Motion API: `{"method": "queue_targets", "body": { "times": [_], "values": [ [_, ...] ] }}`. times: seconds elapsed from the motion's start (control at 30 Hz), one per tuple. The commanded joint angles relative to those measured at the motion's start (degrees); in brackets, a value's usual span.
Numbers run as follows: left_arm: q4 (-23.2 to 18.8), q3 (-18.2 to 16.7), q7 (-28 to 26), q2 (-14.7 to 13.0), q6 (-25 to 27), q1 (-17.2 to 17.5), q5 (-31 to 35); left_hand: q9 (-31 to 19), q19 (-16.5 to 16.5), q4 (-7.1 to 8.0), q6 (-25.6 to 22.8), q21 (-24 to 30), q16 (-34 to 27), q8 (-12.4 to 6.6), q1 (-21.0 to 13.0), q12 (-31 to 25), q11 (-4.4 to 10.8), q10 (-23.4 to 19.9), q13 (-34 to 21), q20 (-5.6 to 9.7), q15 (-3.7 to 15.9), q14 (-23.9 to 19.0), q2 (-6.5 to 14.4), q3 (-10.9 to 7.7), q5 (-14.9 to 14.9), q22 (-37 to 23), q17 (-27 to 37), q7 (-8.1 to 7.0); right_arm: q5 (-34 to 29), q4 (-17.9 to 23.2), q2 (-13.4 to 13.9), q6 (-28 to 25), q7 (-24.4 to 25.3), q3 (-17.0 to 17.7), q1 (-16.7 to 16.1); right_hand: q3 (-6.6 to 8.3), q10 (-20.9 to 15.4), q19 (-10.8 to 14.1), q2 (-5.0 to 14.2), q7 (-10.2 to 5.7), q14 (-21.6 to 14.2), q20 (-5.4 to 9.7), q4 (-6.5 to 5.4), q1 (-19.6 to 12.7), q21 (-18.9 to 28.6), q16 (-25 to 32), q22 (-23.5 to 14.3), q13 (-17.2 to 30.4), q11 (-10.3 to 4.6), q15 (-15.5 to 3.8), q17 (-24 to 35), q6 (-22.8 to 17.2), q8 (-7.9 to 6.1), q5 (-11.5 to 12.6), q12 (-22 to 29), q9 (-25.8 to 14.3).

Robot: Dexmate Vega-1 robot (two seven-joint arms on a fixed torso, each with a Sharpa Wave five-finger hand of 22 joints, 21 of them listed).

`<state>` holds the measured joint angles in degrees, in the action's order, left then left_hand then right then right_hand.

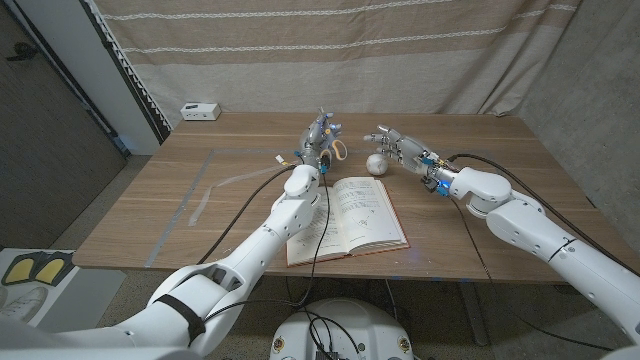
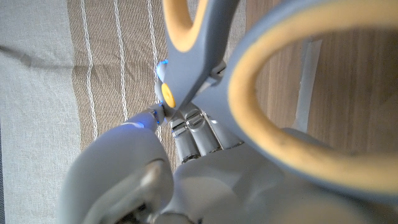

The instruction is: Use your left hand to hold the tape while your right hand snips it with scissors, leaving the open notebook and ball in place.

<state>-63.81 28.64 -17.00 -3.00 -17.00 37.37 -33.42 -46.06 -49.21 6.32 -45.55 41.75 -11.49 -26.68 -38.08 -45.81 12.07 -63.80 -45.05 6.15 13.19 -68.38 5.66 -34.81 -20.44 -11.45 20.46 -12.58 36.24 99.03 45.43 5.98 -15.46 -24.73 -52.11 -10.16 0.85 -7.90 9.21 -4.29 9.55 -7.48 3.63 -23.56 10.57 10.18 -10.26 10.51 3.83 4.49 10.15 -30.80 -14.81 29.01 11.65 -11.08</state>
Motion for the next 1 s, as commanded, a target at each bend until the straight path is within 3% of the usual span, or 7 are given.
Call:
{"method": "queue_targets", "body": {
  "times": [0.03,0.47,0.73,1.0],
  "values": [
    [0.3,0.0,-0.1,0.6,-0.8,-0.1,0.2,-0.1,0.3,-0.25,-0.6,0.3,-0.3,0.05,0.2,-0.6,-0.13,-0.3,-0.1,4.17,0.02,-0.1,0.2,-0.12,-0.2,-0.2,0.0,0.12,-1.3,1.2,0.7,-1.8,-0.6,-1.4,0.9,0.58,0.4,-0.5,0.73,0.40,1.7,0.19,-0.03,-0.5,0.4,-0.1,-0.1,0.2,0.20,-0.08,0.1,-0.1,0.20,-0.1,0.0,-0.1],
    [1.5,0.0,0.7,1.0,-2.0,-0.8,0.3,-0.1,0.3,-0.31,-0.9,0.4,-0.3,0.11,0.2,-0.8,-0.13,-0.3,0.1,4.16,0.02,-0.2,0.2,-0.12,-0.3,-0.2,-0.3,0.05,-4.1,2.5,1.5,-4.1,-0.3,-2.9,2.5,1.64,1.3,-0.9,1.79,0.72,2.2,0.22,-0.88,-0.2,0.4,0.0,-0.2,0.2,0.49,0.24,0.2,0.6,0.87,-0.8,-0.2,-0.1],
    [2.1,0.0,0.7,1.2,-2.1,-1.1,0.3,0.0,0.4,-0.33,-1.0,0.5,-0.3,0.24,0.3,-0.9,-0.13,-0.3,0.2,4.14,0.02,-0.3,0.1,-0.13,-0.4,-0.1,-0.5,0.10,-4.6,3.0,1.9,-6.1,-0.6,-3.6,3.3,2.62,1.9,-0.9,1.66,1.97,2.6,0.27,-1.83,0.2,0.6,0.1,-0.3,0.2,1.57,1.13,0.2,3.8,2.58,-1.7,-0.2,-0.1],
    [3.3,-0.3,0.8,1.8,-2.5,-1.6,0.1,0.0,0.5,-0.40,-1.1,0.5,-0.3,0.23,0.2,-0.9,-0.13,-0.2,0.3,4.17,0.02,-0.2,0.1,-0.16,-0.4,-0.1,-0.6,0.19,-5.2,2.4,2.2,-8.5,-2.6,-5.0,5.5,3.04,1.3,-1.3,1.18,-0.14,2.7,0.10,-3.05,1.4,0.6,0.3,-0.3,0.1,2.53,2.05,0.3,6.3,3.75,-3.0,0.3,-0.1]
  ]
}}
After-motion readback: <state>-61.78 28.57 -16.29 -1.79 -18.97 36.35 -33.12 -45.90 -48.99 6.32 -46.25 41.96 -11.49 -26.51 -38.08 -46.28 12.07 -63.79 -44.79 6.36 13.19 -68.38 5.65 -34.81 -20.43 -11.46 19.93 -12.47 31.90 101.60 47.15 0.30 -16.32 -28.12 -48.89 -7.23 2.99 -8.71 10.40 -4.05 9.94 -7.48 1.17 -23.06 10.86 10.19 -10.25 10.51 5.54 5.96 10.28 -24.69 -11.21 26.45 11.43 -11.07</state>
